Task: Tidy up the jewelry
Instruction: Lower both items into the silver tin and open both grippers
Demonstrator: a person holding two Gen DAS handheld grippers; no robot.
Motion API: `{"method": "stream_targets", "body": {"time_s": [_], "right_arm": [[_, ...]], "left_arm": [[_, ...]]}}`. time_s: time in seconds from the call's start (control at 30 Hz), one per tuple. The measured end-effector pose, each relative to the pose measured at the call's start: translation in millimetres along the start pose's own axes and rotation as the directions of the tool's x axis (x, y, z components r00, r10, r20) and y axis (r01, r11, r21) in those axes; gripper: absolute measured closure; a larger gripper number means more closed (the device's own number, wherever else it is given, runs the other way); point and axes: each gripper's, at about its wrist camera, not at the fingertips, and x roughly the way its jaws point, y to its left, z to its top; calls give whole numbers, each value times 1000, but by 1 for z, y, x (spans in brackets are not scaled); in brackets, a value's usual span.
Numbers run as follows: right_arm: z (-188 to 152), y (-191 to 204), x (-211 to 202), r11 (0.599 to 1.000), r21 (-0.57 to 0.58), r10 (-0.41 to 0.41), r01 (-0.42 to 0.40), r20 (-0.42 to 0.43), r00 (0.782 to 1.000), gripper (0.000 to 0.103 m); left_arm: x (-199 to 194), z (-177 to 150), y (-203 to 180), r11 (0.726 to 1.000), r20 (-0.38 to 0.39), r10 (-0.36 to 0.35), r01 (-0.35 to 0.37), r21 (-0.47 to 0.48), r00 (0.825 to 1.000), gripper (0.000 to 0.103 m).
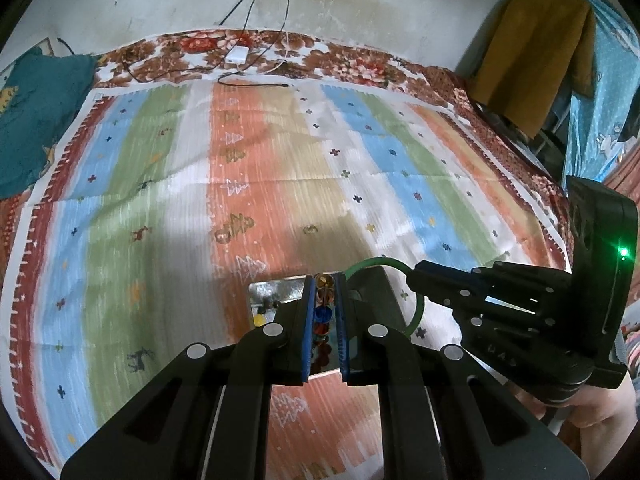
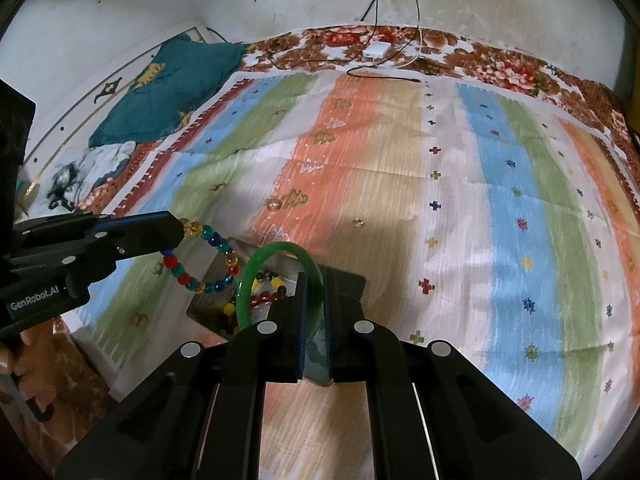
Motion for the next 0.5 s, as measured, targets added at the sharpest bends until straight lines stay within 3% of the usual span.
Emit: {"method": "stream_targets", "body": {"time_s": [0.2,0.23,0.27,0.3,0.33,0.5], "right_arm": [[-3,3,4,1000,-1,25,-25,-24,999,94],[-4,3,6,999,5,42,-42,-34,999,93],[-4,3,7,999,10,51,-51,-44,998,84],[-4,4,8,999,11,53,-52,-46,998,66],[-4,4,8,999,11,52,-52,-41,998,59],[-1,2,10,999,13,36,-35,-41,999,57]], "left_arm": [[6,-6,-1,1000,-34,8,-8,-7,999,93],[9,-6,1,1000,-41,21,-21,-15,999,87],[10,-6,3,999,-46,26,-27,-22,999,75],[11,-6,6,999,-47,31,-33,-33,998,70],[11,-5,9,998,-44,35,-37,-45,998,66],[13,0,27,992,-37,50,-54,-111,998,58]]}}
